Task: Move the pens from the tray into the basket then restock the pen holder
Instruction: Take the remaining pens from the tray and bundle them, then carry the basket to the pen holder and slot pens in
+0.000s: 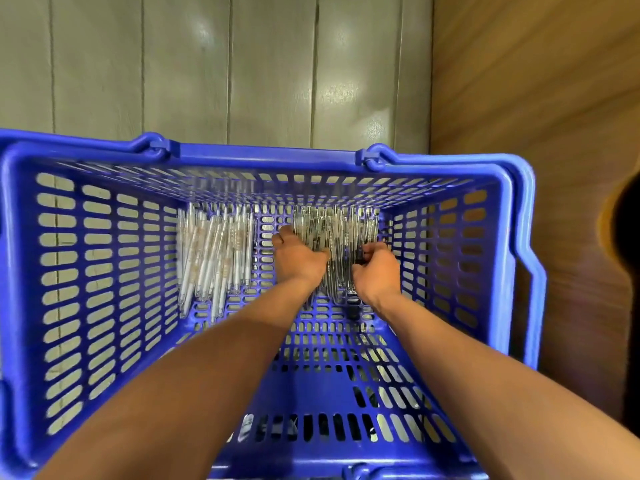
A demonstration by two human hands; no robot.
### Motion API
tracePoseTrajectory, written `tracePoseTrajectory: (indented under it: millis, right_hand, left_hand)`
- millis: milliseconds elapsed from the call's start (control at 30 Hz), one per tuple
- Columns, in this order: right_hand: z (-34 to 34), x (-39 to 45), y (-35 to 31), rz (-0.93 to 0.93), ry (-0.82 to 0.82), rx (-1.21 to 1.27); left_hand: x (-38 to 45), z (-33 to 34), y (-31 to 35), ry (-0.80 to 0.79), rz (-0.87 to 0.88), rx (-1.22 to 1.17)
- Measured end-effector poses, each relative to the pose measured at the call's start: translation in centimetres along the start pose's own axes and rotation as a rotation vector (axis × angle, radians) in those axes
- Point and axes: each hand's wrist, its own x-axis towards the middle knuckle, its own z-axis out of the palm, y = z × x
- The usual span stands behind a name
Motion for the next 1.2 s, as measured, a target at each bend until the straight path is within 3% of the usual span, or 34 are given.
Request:
tracePoseTrajectory:
  millis: [567,933,1200]
  right_hand:
    - [-1.7,-2.5,1.2,0.014,-0.046,0.016]
    - [-7.1,-9.2,-2.0,-0.005,-0.095,0.051]
    - [-12.0,-15.1,-4.0,-0.06,0.133,0.124]
  left_hand:
    - [-2.5,-1.5,-0.7,-0.042,-0.075,-0.068]
    - [-9.1,-7.9,-0.9,-0.145,0.002,-0.139]
    - [-14.5,-15.9,-0.4,-0.175,0.042,-0.258]
